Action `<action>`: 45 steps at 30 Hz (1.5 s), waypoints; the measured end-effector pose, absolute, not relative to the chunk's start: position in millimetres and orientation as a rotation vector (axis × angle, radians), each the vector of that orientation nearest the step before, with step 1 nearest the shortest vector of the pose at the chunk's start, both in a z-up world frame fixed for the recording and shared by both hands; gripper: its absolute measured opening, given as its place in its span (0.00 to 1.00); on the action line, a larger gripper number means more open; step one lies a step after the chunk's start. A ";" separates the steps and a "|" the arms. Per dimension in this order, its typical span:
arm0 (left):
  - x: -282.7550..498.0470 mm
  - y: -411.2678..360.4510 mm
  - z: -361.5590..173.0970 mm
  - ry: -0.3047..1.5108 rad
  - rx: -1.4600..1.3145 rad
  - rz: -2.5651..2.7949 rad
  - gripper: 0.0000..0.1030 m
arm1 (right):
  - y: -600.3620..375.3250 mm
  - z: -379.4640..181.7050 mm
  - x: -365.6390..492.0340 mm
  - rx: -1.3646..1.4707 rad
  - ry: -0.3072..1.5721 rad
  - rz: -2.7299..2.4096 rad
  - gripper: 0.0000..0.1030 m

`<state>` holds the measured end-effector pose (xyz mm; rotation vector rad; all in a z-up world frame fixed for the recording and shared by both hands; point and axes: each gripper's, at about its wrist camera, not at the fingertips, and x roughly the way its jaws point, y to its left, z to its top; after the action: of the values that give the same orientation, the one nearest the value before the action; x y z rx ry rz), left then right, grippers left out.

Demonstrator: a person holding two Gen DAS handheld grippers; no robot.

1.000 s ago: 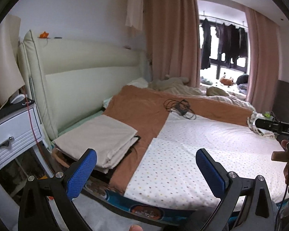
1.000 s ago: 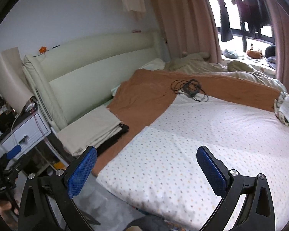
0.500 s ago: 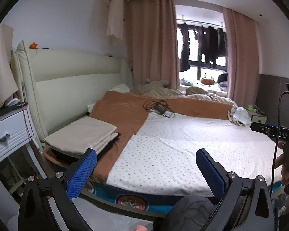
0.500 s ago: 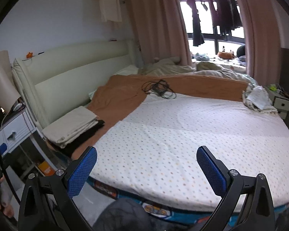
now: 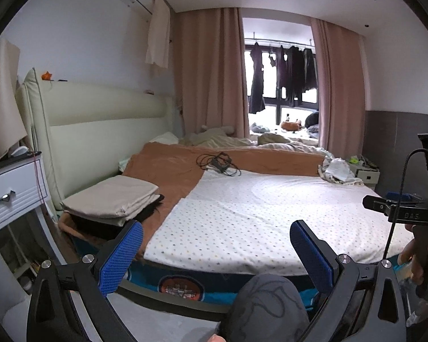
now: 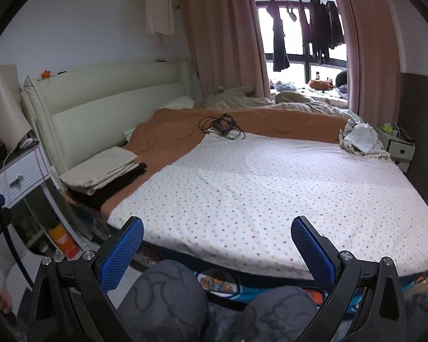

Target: Fold large clothes

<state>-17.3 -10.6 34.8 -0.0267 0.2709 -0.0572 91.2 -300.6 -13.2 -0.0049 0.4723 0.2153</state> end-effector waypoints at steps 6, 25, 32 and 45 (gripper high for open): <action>-29.7 -18.9 23.8 0.270 -0.031 -0.056 1.00 | -307.8 -19.1 63.3 -0.042 0.459 0.200 1.00; -23.3 -30.6 12.0 0.281 -0.049 -0.074 1.00 | -337.2 -38.5 53.3 0.021 0.454 0.208 1.00; -21.2 -36.3 11.6 0.280 -0.039 -0.079 1.00 | -342.1 -42.8 51.9 0.045 0.464 0.209 1.00; -26.6 -39.1 11.3 0.273 -0.034 -0.085 1.00 | -340.3 -42.9 45.6 0.053 0.467 0.208 1.00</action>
<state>-26.6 -39.1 11.3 -0.0341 0.2729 -0.0846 45.6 -340.3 -42.9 0.0527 0.4671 0.2082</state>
